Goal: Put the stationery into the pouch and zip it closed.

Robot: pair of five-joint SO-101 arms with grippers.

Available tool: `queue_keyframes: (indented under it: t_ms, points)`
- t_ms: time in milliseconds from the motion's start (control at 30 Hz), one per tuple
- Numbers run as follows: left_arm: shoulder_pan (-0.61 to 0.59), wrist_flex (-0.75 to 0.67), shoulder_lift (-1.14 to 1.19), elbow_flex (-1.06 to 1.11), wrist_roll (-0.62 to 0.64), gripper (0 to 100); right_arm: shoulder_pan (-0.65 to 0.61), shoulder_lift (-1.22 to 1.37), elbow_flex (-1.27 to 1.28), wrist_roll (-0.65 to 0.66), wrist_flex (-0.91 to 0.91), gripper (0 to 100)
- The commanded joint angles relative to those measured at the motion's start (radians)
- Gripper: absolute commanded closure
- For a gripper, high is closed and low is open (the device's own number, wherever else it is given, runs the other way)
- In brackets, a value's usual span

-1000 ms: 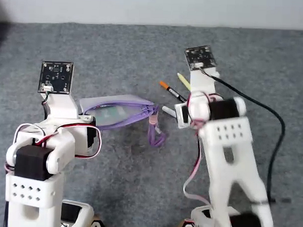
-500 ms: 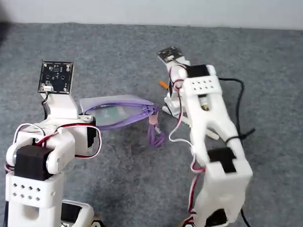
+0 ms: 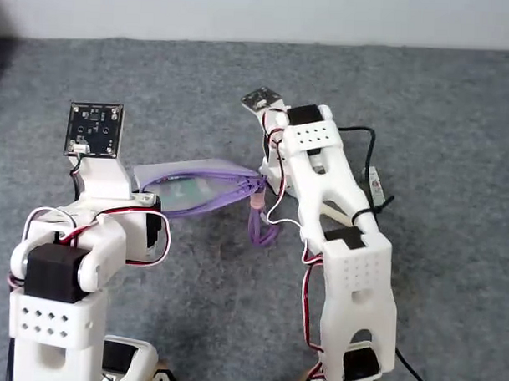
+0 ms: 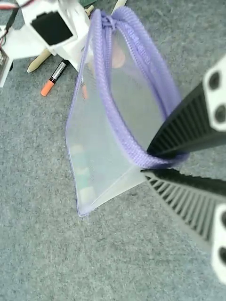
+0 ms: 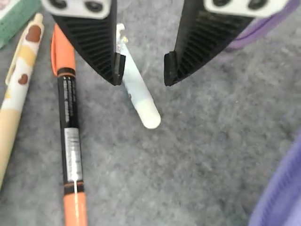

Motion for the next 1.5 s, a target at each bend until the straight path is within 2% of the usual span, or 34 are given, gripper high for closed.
queue_keyframes:
  t_ms: [0, 100, 233, 300, 433, 600, 900, 1033, 1200, 1367, 1467]
  points:
    - [0.006, -0.005, 0.002, -0.013, 0.008, 99, -0.002, 0.031, -0.060, 0.009, -0.013, 85.9]
    - [0.006, -0.005, 0.002, -0.013, 0.008, 99, -0.002, 0.068, -0.061, 0.009, -0.013, 87.0]
    - [0.008, -0.005, 0.002, -0.013, 0.008, 99, -0.002, 0.076, -0.063, 0.008, -0.015, 99.8]
    - [0.008, -0.005, 0.002, -0.013, 0.008, 99, 0.002, 0.071, -0.064, 0.005, -0.004, 97.5]
    - [0.008, -0.005, 0.002, -0.013, 0.008, 99, 0.016, 0.010, -0.064, 0.003, -0.002, 99.0]
    - [0.008, -0.005, 0.002, -0.016, 0.008, 99, 0.019, -0.110, -0.064, 0.000, 0.102, 99.1]
    - [0.008, -0.005, 0.002, -0.018, 0.008, 99, 0.018, -0.403, -0.060, -0.190, 0.326, 99.1]
    - [0.008, -0.005, 0.002, -0.018, 0.008, 99, 0.015, -0.576, -0.040, -0.253, 0.328, 99.1]
    - [0.008, -0.005, 0.002, -0.018, 0.008, 99, -0.051, -0.829, 0.091, -0.298, 0.326, 99.1]
    - [0.008, -0.005, 0.002, -0.018, 0.008, 99, -0.159, -1.036, 0.216, -0.443, 0.315, 99.1]
    - [0.008, -0.005, 0.002, -0.018, 0.008, 99, -0.223, -1.136, 0.292, -0.531, 0.246, 99.1]
